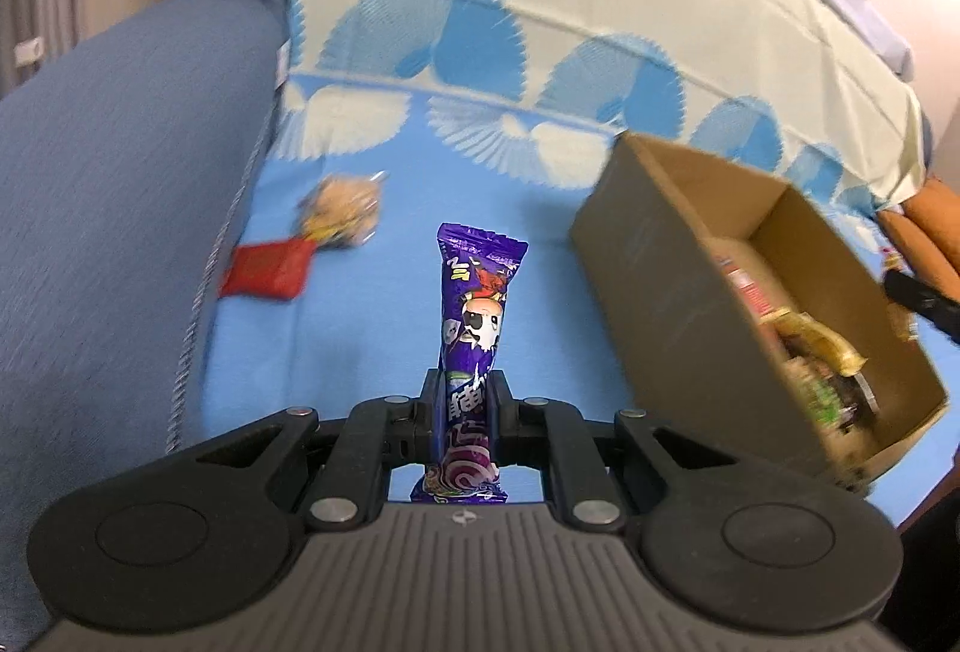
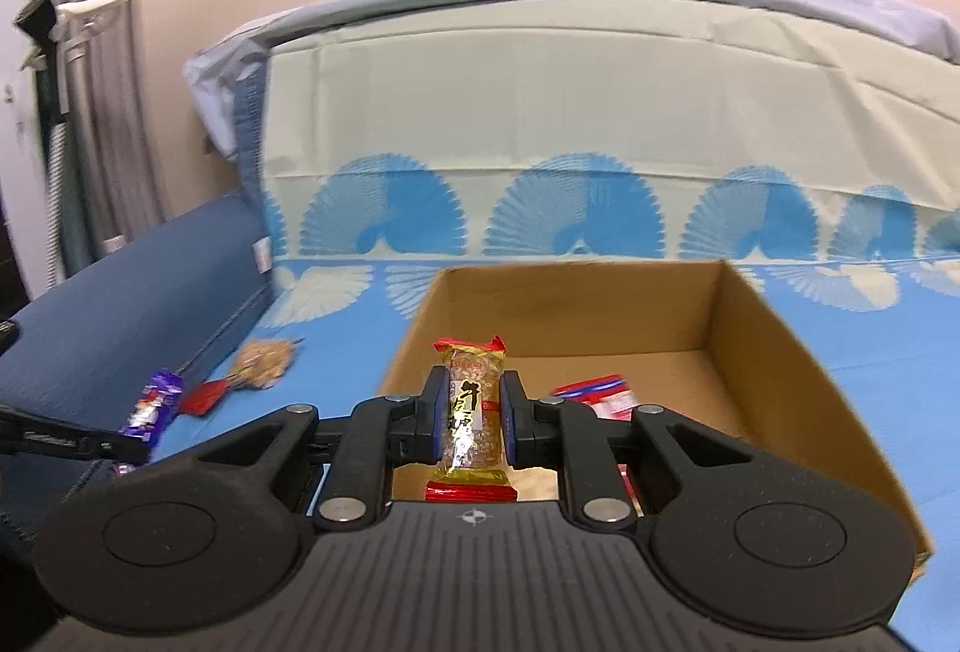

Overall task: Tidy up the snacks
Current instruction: 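Carry the cracker snack with the right tool while the left tool carries the chocolate bar over the box, then open both tools over the cardboard box to drop the snacks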

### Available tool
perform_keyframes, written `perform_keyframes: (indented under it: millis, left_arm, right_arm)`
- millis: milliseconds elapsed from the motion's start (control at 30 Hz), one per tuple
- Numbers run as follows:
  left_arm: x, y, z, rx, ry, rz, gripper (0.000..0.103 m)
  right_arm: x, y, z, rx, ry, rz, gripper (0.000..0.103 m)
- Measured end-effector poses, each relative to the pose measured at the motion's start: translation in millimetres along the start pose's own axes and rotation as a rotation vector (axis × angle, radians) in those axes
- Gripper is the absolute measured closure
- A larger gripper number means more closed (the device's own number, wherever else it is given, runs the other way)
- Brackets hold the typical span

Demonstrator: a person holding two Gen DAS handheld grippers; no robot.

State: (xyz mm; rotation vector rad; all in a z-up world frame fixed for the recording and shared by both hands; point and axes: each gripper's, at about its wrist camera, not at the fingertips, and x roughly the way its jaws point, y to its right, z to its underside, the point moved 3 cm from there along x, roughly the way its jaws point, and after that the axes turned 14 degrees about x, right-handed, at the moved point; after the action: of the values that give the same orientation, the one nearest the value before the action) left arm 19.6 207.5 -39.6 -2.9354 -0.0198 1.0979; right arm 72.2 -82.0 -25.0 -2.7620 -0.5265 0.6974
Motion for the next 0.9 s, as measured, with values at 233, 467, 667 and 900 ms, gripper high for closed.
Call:
perform_keyframes:
  millis: [233, 467, 667, 900]
  left_arm:
    - [-9.3, 51.6, -41.2, 0.041, 0.091, 0.044, 0.089]
    - [-9.4, 107.3, -79.5, 0.076, 0.161, 0.110, 0.089]
    - [-0.1, 149.2, -100.2, 0.104, 0.172, 0.160, 0.089]
    - [12.1, 191.1, -118.9, 0.129, 0.183, 0.200, 0.089]
  right_arm:
    - [3.5, 27.5, -12.5, 0.077, 0.042, 0.102, 0.085]
    - [0.7, 49.6, -21.4, 0.133, 0.096, 0.166, 0.085]
    - [2.6, 62.4, -24.2, 0.172, 0.095, 0.190, 0.085]
    - [0.2, 71.8, -28.7, 0.197, 0.115, 0.202, 0.085]
